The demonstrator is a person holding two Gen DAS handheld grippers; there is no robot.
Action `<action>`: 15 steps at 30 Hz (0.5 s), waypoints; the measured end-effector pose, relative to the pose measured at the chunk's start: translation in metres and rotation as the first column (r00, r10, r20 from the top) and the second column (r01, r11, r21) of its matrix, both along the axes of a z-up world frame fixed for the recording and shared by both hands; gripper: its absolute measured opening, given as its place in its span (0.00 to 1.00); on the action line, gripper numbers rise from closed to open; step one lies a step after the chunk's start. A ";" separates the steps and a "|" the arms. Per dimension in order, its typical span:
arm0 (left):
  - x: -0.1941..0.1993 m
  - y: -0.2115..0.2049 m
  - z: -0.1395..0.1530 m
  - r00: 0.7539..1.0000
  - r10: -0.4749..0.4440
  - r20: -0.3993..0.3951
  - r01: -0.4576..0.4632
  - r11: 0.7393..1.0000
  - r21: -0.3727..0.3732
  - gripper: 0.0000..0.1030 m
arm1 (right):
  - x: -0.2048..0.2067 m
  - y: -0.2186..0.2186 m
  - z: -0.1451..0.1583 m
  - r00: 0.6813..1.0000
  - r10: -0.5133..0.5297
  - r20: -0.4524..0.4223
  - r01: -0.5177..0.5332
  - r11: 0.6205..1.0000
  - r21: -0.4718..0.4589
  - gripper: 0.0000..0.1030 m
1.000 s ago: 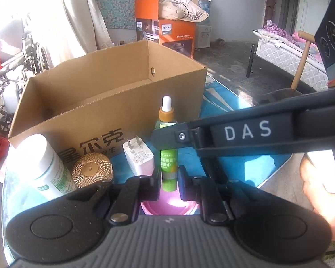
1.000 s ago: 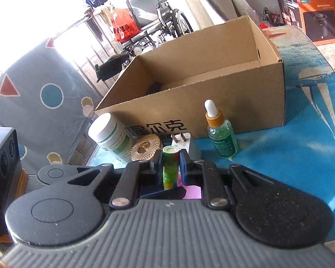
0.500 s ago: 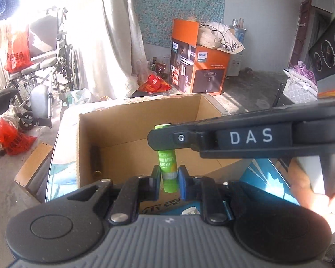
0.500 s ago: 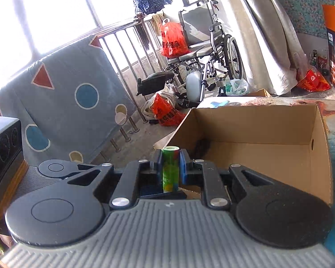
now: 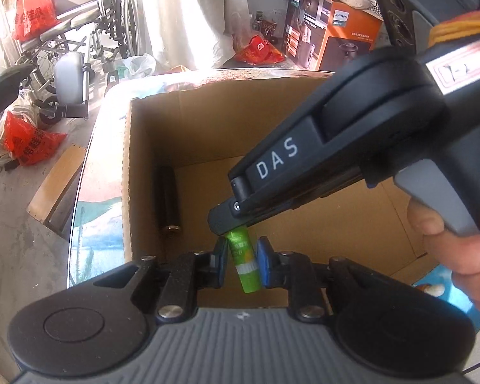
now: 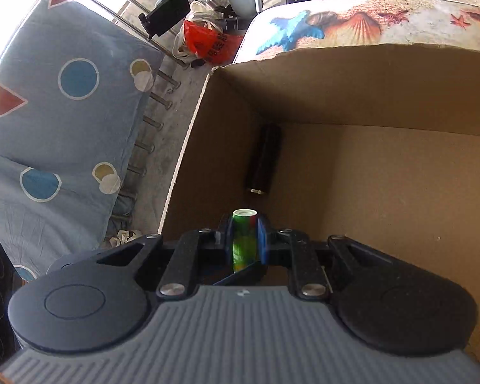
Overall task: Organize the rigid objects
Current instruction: 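Lower the green tube into the cardboard box and open the right gripper, then move the right gripper over the black oval case on the table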
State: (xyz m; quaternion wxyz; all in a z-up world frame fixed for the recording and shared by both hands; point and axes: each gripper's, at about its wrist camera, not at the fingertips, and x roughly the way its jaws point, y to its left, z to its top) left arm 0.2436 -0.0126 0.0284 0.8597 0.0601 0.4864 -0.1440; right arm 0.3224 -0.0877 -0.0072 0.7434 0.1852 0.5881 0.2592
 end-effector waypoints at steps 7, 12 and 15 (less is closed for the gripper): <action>0.010 0.006 -0.004 0.999 0.014 -0.036 -0.015 1.000 -0.014 0.20 | 0.030 0.020 -0.047 0.990 0.017 -0.137 -0.023 0.999 -0.039 0.16; 0.004 0.007 0.002 0.999 0.026 -0.027 -0.027 0.999 -0.036 0.26 | 0.036 0.022 -0.050 0.991 -0.004 -0.130 0.000 1.000 -0.027 0.31; -0.003 0.009 0.008 0.999 0.037 -0.010 -0.037 0.998 -0.054 0.35 | 0.030 0.012 -0.037 0.995 -0.028 -0.093 0.026 0.999 -0.024 0.45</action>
